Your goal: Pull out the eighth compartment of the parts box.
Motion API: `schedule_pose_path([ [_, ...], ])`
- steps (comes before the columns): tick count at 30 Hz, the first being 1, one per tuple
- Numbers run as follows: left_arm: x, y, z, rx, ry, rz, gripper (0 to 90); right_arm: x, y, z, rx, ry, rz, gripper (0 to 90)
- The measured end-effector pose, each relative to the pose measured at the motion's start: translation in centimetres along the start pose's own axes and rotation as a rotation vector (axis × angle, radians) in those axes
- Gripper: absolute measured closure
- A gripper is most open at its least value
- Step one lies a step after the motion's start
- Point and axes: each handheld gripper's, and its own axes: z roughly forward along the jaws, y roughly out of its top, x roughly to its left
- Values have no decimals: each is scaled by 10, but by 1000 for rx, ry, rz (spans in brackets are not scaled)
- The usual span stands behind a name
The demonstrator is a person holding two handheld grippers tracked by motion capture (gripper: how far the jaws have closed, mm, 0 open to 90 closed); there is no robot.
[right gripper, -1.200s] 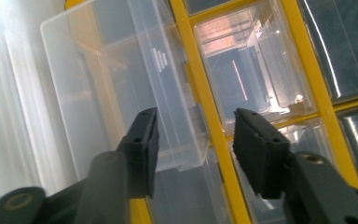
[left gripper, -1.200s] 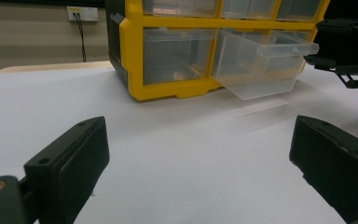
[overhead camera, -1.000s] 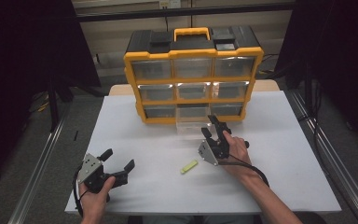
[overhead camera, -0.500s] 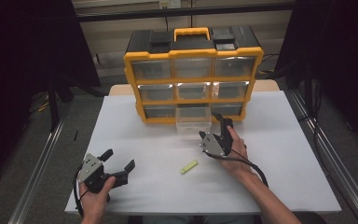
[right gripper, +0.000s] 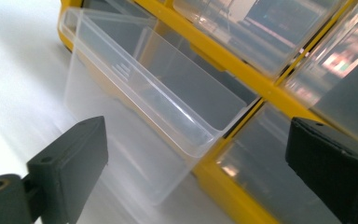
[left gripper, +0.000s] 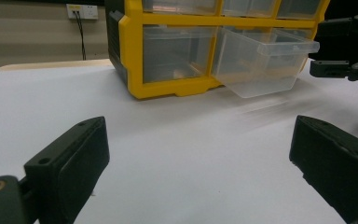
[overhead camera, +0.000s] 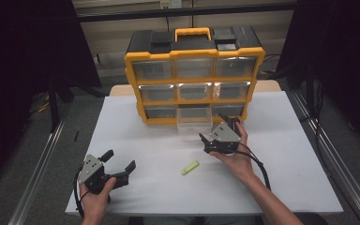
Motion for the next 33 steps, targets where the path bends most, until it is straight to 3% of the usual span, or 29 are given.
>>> schedule_pose_path([
  [10,0,0,0,-3,1,-8,48,-10,-3,0,2,146,291,21],
  [15,0,0,-1,-3,8,-8,48,-14,-5,-3,6,191,397,10],
  [24,1,0,-1,-1,8,-10,48,-20,-17,-13,41,217,450,10],
  [29,0,-1,0,-6,6,-21,49,-27,-22,-20,41,209,487,14],
  [33,1,-1,-1,3,8,-8,49,-32,-23,-25,38,212,487,17],
])
